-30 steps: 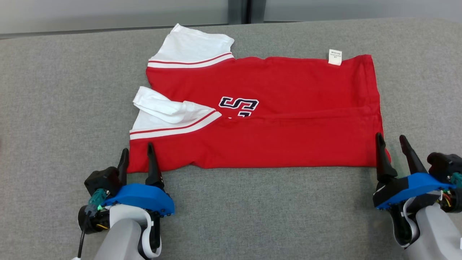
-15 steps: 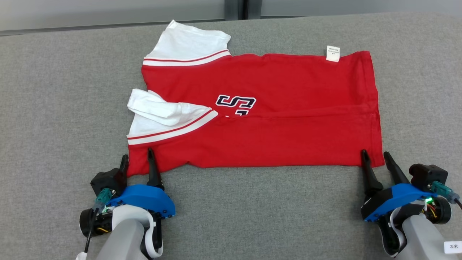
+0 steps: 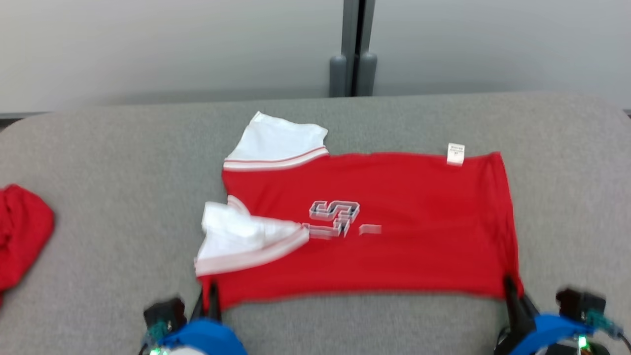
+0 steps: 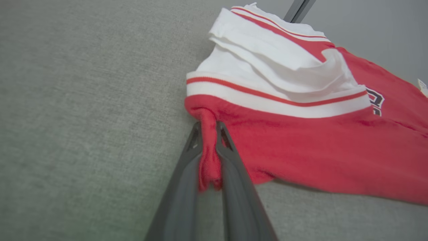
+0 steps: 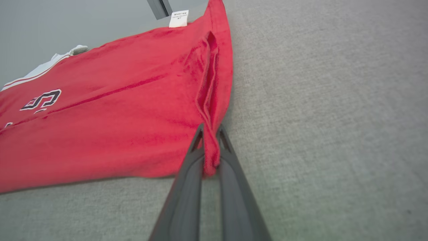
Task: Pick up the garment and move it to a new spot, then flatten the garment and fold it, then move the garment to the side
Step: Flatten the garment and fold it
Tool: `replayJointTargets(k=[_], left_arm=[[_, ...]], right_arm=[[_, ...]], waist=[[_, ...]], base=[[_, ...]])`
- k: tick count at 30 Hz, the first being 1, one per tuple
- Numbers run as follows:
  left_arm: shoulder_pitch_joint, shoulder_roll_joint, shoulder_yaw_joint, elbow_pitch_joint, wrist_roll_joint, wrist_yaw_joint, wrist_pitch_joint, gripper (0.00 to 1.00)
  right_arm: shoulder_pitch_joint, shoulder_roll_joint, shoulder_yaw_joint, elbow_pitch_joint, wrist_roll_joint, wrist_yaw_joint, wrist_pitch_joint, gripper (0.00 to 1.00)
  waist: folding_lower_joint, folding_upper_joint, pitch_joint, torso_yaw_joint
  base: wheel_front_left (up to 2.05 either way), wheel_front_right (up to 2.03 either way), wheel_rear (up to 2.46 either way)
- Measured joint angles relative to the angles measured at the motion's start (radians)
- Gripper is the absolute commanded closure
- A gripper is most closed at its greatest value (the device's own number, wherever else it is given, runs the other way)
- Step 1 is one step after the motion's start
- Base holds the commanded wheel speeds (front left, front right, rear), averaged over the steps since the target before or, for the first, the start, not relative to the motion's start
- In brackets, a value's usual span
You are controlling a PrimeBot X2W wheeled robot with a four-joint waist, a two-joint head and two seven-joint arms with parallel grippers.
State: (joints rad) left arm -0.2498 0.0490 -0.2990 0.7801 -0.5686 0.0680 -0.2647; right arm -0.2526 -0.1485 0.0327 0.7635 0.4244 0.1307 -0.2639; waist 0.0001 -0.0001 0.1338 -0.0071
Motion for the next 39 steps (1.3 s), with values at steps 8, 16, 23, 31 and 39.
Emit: replayJointTargets(k=[8,16,23,31,39], left_arm=[[0.195,-0.002,0.044,-0.012,0.051,-0.031,0.001,1.00],[0.218,0.001,0.080,-0.086,0.072,-0.024,0.001,0.00],[0.046,0.005,0.085,-0.146,0.175,-0.024,0.001,0.00],[-0.292,0.035,0.028,-0.045,0.245,-0.044,0.055,0.00],[-0.507,0.047,-0.013,0.081,0.279,-0.087,0.128,0.00]], right_arm=[[0.156,0.017,-0.002,0.014,0.031,0.000,0.000,1.00],[0.141,-0.010,0.004,0.008,0.035,0.000,0.000,0.00],[-0.029,-0.060,0.029,-0.004,0.036,0.000,0.000,0.00],[-0.314,-0.125,0.142,0.101,0.088,0.000,0.033,0.00],[-0.460,-0.159,0.282,0.154,0.192,0.000,0.079,0.11]], waist=[[-0.0003,0.0000,-0.137,-0.021],[0.0000,0.0001,-0.121,-0.034],[0.0000,0.0002,-0.022,-0.049],[0.0003,0.0003,0.116,-0.057],[0.0003,0.0004,0.226,-0.048]], base=[[0.00,0.00,0.00],[0.00,0.00,0.00],[0.00,0.00,0.00],[0.00,0.00,0.00],[0.00,0.00,0.00]])
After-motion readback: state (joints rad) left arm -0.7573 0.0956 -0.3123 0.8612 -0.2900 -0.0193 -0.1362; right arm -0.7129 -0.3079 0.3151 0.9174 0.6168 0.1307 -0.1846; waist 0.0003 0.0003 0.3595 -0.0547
